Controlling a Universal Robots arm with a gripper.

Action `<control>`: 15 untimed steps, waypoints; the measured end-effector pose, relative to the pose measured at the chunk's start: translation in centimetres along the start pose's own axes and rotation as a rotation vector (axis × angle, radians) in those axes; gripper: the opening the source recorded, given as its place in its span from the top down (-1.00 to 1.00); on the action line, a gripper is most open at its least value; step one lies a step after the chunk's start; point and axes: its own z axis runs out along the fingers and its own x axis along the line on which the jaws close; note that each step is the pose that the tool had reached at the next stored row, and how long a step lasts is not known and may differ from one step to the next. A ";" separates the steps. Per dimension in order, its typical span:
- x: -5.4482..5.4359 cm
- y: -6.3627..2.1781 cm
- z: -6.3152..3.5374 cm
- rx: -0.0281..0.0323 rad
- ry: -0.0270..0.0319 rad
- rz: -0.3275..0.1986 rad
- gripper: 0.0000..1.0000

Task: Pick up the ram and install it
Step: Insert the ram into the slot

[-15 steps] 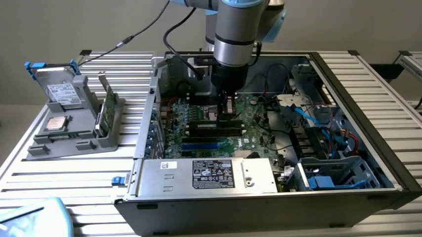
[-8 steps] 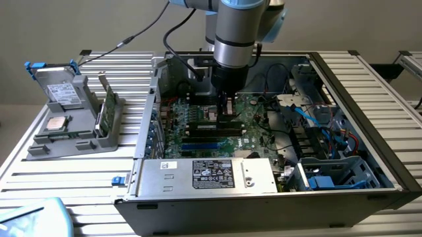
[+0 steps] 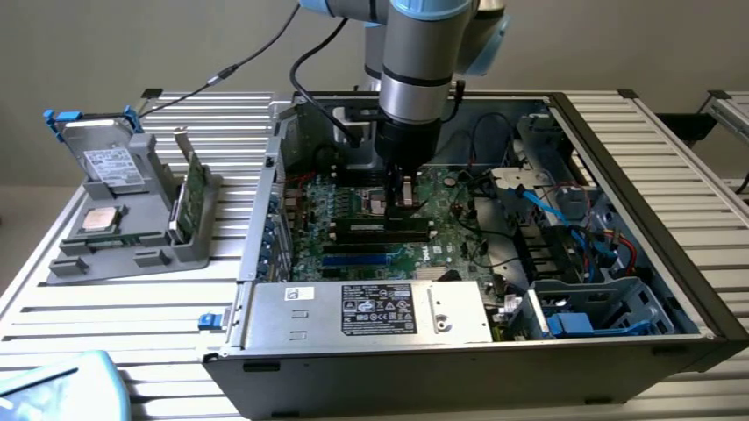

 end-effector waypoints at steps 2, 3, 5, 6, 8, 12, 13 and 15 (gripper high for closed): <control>0.0 -0.03 0.01 -0.0002 -0.0001 0.000 0.72; 0.0 -0.05 0.01 -0.0004 -0.0002 0.000 0.72; 0.0 -0.05 0.01 -0.0008 -0.0002 0.000 0.72; 0.0 -0.04 0.01 -0.0011 -0.0002 0.000 0.72; 0.0 -0.06 0.02 -0.0013 -0.0001 0.000 0.72; 0.1 -0.11 0.03 -0.0024 0.0000 -0.001 0.72; 0.1 -0.11 0.03 -0.0025 0.0000 -0.001 0.72; 0.1 -0.25 0.08 -0.0023 -0.0001 -0.002 0.72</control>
